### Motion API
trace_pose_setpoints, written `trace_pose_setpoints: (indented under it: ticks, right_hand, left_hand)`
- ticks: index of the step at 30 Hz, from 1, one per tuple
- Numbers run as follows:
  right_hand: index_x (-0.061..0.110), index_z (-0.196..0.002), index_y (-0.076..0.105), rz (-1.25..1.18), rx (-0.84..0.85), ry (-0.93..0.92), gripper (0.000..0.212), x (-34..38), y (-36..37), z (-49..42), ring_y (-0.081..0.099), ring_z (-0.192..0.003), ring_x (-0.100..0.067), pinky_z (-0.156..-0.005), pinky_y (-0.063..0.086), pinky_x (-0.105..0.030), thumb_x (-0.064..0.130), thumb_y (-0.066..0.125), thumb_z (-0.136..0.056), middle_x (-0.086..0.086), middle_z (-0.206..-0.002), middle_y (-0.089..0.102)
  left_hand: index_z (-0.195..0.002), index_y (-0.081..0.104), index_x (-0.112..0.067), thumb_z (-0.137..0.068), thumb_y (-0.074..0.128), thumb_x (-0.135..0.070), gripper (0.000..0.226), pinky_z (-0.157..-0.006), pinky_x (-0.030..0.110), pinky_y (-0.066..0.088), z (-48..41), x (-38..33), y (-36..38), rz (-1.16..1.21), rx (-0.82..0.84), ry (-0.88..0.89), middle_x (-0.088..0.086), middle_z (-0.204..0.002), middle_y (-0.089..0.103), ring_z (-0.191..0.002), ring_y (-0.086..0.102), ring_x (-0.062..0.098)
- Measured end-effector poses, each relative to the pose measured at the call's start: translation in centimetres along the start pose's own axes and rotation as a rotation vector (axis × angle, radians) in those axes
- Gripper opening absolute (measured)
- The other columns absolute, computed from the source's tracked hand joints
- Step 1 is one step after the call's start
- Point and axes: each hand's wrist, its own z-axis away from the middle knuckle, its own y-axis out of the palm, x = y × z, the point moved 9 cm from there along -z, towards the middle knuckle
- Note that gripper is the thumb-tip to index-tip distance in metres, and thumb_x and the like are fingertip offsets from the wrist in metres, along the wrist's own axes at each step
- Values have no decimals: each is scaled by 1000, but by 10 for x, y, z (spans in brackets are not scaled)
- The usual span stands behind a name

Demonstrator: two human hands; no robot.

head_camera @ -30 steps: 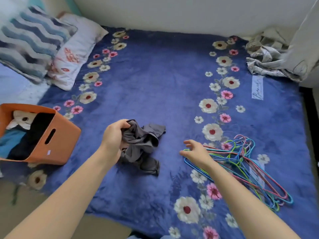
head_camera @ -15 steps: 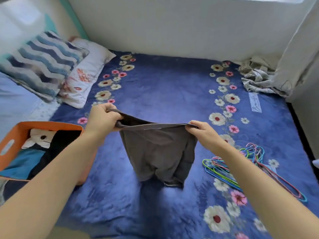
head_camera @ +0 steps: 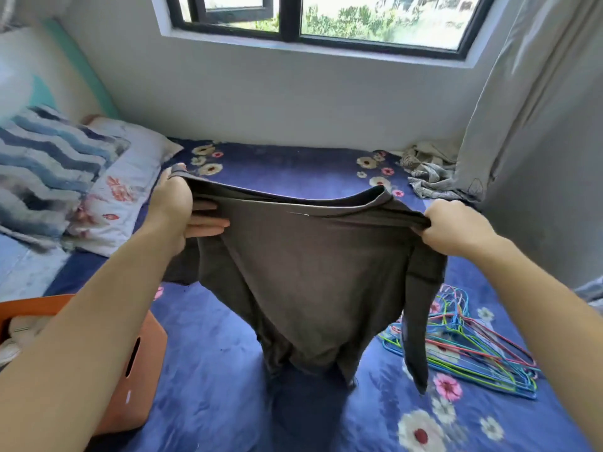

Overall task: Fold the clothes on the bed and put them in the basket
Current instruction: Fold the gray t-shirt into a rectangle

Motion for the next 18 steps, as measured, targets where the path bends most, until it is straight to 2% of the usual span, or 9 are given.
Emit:
trace_pose_setpoints:
  ticks: [2, 5, 8, 9, 11, 13, 15, 17, 18]
  right_hand:
    - [11, -71, 52, -106, 57, 123, 20, -16, 9, -17, 55, -65, -30, -60, 46, -33, 20, 51, -88, -9, -68, 53]
    - [-2, -93, 60, -716, 240, 309, 28, -10, 34, -35, 63, -43, -26, -43, 46, -23, 12, 35, -96, -22, -69, 66]
    - [-1, -118, 55, -1359, 345, 454, 40, 7, 35, -59, 69, -51, -28, -41, 51, -25, 16, 22, -104, -23, -78, 71]
    - [0, -122, 55, -1553, 321, 475, 40, 11, 31, -72, 70, -54, -30, -41, 53, -28, 15, 23, -105, -23, -85, 71]
    - [4, -128, 56, -1811, 205, 472, 37, 9, 17, -102, 71, -61, -30, -46, 56, -35, 12, 27, -105, -20, -102, 67]
    - [14, -125, 57, -1861, 59, 425, 34, 3, 2, -128, 67, -76, -23, -59, 57, -39, 18, 31, -105, -10, -107, 64]
    - [22, -110, 61, -1779, -147, 363, 26, -5, -15, -144, 58, -78, -13, -69, 50, -32, 21, 37, -101, 2, -94, 62]
    - [20, -93, 64, -1532, -414, 276, 24, -17, -39, -141, 51, -73, -5, -70, 44, -23, 15, 40, -92, 10, -76, 57]
    - [21, -86, 62, -1403, -501, 214, 27, -18, -49, -131, 48, -70, 0, -67, 42, -19, 9, 38, -90, 13, -72, 54]
  left_hand:
    - [-132, 47, -13, -102, 19, -38, 48, -61, 51, 58, -17, 2, 13, 100, 52, -91, 22, -117, 59, -87, 66, 44]
    - [-131, 52, -14, -103, 18, -36, 49, -77, 62, 49, -39, -11, 45, 311, 194, -123, 17, -131, 55, -100, 58, 42]
    - [-137, 47, -13, -103, 21, -42, 52, -92, 65, 43, -63, -43, 75, 387, 265, -60, 17, -141, 49, -118, 51, 47]
    - [-135, 47, -14, -102, 21, -45, 52, -94, 63, 42, -71, -53, 82, 368, 276, -24, 16, -142, 48, -123, 47, 46]
    - [-133, 48, -15, -102, 19, -48, 53, -86, 53, 47, -87, -72, 96, 294, 259, 74, 13, -141, 49, -123, 48, 41]
    - [-138, 46, -17, -102, 22, -51, 56, -75, 41, 49, -98, -87, 105, 250, 207, 169, 7, -135, 53, -114, 53, 32]
    - [-134, 52, -22, -101, 29, -54, 52, -82, 39, 52, -102, -101, 110, 289, 159, 260, 0, -126, 60, -109, 57, 23]
    - [-122, 60, -24, -97, 39, -57, 46, -94, 39, 51, -98, -109, 108, 411, 164, 343, -5, -120, 66, -107, 62, 15]
    - [-117, 61, -24, -93, 46, -60, 45, -92, 36, 54, -94, -109, 105, 462, 184, 382, -5, -115, 68, -102, 64, 14]
